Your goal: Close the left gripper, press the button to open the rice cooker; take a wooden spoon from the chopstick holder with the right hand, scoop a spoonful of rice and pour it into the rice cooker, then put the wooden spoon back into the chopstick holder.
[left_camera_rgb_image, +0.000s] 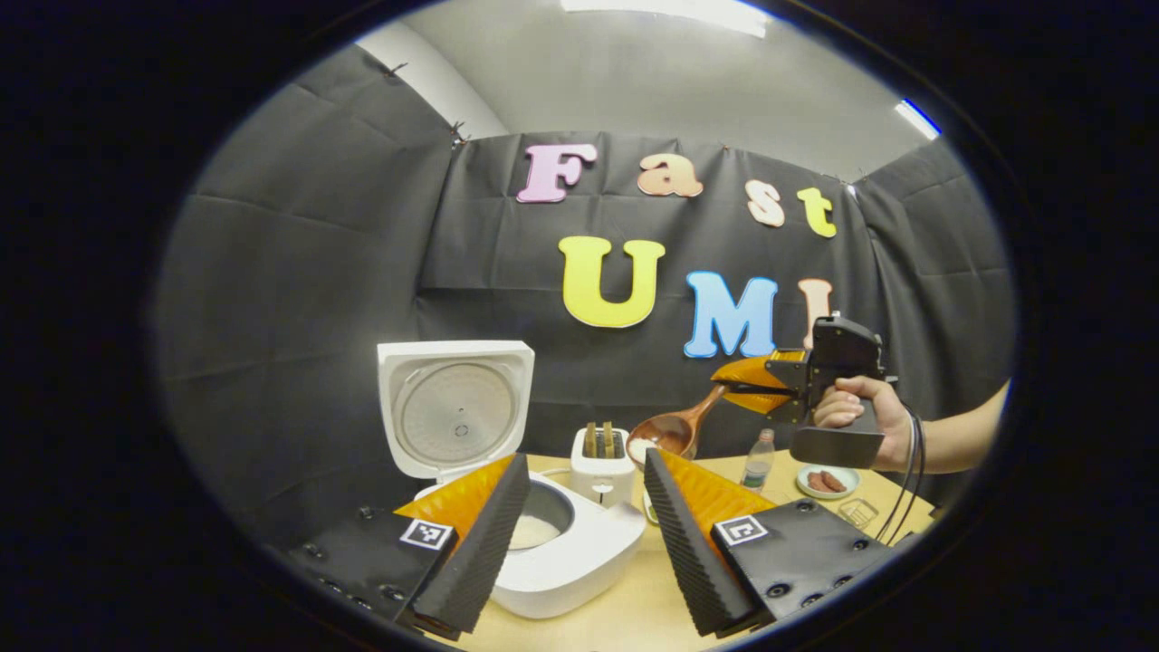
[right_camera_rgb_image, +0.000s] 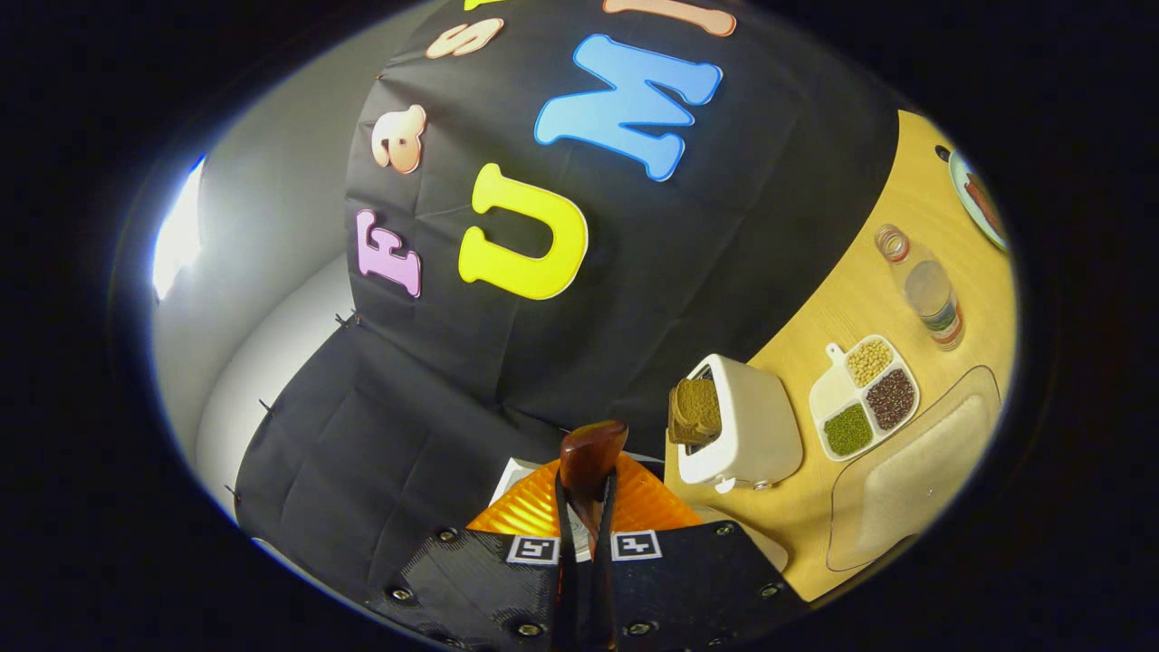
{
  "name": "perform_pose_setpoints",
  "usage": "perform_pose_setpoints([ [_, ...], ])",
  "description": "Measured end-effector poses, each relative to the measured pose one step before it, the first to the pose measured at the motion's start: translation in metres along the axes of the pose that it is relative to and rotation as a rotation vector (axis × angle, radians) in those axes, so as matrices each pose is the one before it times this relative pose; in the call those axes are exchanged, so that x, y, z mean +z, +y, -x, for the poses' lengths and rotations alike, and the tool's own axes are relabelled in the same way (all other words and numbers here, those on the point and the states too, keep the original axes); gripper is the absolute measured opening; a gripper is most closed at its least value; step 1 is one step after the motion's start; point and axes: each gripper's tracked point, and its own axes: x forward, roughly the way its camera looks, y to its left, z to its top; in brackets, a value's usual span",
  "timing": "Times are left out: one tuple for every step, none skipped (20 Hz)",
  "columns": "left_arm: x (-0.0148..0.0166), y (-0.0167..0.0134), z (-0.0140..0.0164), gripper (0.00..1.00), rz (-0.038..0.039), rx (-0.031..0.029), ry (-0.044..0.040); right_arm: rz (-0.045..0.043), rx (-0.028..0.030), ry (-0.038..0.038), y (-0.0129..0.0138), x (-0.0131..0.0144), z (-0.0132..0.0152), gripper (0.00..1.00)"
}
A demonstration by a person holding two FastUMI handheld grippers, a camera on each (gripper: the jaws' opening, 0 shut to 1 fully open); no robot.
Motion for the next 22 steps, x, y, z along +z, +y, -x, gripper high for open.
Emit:
perform_pose_setpoints([
  [-0.00138,0.00297,0.00128,0.87,0.00129,0.00409,0.00396,0.00425,0.00392,0.01370,0.00396,-0.00610,-0.00792,0.06],
  [-0.00090,0.00270,0.00152,0.87,-0.00006,0.00455,0.00194,0.00517,0.00765,0.01479,0.00504,-0.00643,-0.00749,0.06],
  [0.00075,0.00078,0.00144,0.87,-0.00068,0.00376,-0.00041,0.00908,0.00637,0.01252,0.00425,-0.00540,-0.00806,0.06],
  [-0.00211,0.00134,0.00135,0.87,0.00051,0.00426,0.00057,0.01509,-0.00017,0.01325,0.00313,-0.00671,-0.00768,0.06],
  [0.00054,0.00180,-0.00085,0.87,0.00289,0.00310,0.00034,0.01637,-0.00173,0.01482,0.00252,-0.00706,-0.00890,0.06],
  [-0.00005,0.00272,-0.00008,0.87,0.00586,0.00374,-0.00008,0.01454,-0.00240,0.01419,0.00057,-0.00739,-0.00996,0.06],
  [0.00094,-0.00011,-0.00101,0.87,0.00674,-0.00139,-0.00018,0.01050,-0.00148,0.01417,0.00002,-0.00769,-0.01046,0.06],
  [0.00026,-0.00030,-0.00033,0.87,0.00663,-0.00160,-0.00017,0.00888,0.00090,0.01531,0.00180,-0.00750,-0.00824,0.06],
  [-0.00210,-0.00020,-0.00097,0.87,0.00482,-0.00167,0.00186,0.01256,-0.00210,0.01214,0.00037,-0.00520,-0.00974,0.06],
  [0.00056,0.00059,-0.00040,0.87,0.00122,-0.00099,-0.00090,0.01516,-0.00170,0.01174,0.00203,-0.00460,-0.00723,0.06],
  [-0.00014,0.00227,0.00007,0.87,-0.00052,0.00048,0.00031,0.02207,-0.00172,0.01273,0.00091,-0.00445,-0.00714,0.06],
  [-0.00017,0.00243,0.00010,0.87,-0.00049,0.00118,0.00085,0.02282,-0.00500,0.01445,0.00103,-0.00668,-0.00639,0.06],
  [-0.00187,0.00321,0.00042,0.87,0.00064,0.00291,0.00271,0.02173,-0.00827,0.01150,-0.00030,-0.00421,-0.00564,0.06],
  [0.00015,0.00125,0.00078,0.87,0.00175,0.00390,0.00156,0.02137,-0.00891,0.01165,0.00059,-0.00362,-0.00570,0.06],
  [0.00067,0.00231,-0.00028,0.87,0.00255,0.00476,0.00136,0.02002,-0.00683,0.00886,0.00033,-0.00252,-0.00664,0.06],
  [-0.00037,0.00200,-0.00016,0.87,0.00545,0.00464,0.00187,0.02252,-0.00879,0.01234,-0.00037,-0.00378,-0.00968,0.06],
  [-0.00353,0.00189,0.00051,0.87,0.00907,0.00350,0.00326,0.02834,-0.01410,0.00450,-0.00008,-0.00245,-0.00750,0.06],
  [-0.00048,-0.00031,-0.00021,0.90,0.01141,0.00277,0.00012,0.03774,-0.00847,0.00678,0.00232,-0.00364,-0.00636,0.06],
  [0.00170,0.00119,0.00146,0.93,0.00785,0.00328,-0.00123,0.04374,-0.00521,0.00617,0.00233,-0.00267,-0.00629,0.06],
  [0.00086,0.00166,0.00092,0.96,0.00290,0.00579,-0.00332,0.05359,-0.00445,0.01169,0.00530,-0.00504,-0.00596,0.06],
  [0.00039,0.00116,0.00219,0.96,0.00143,0.00517,-0.00523,0.05599,-0.00283,0.01316,0.00433,-0.00460,-0.00628,0.06],
  [0.00234,0.00009,0.00052,0.94,-0.00018,0.00404,-0.00590,0.06143,-0.00294,0.01625,0.00593,-0.00587,-0.00478,0.06],
])
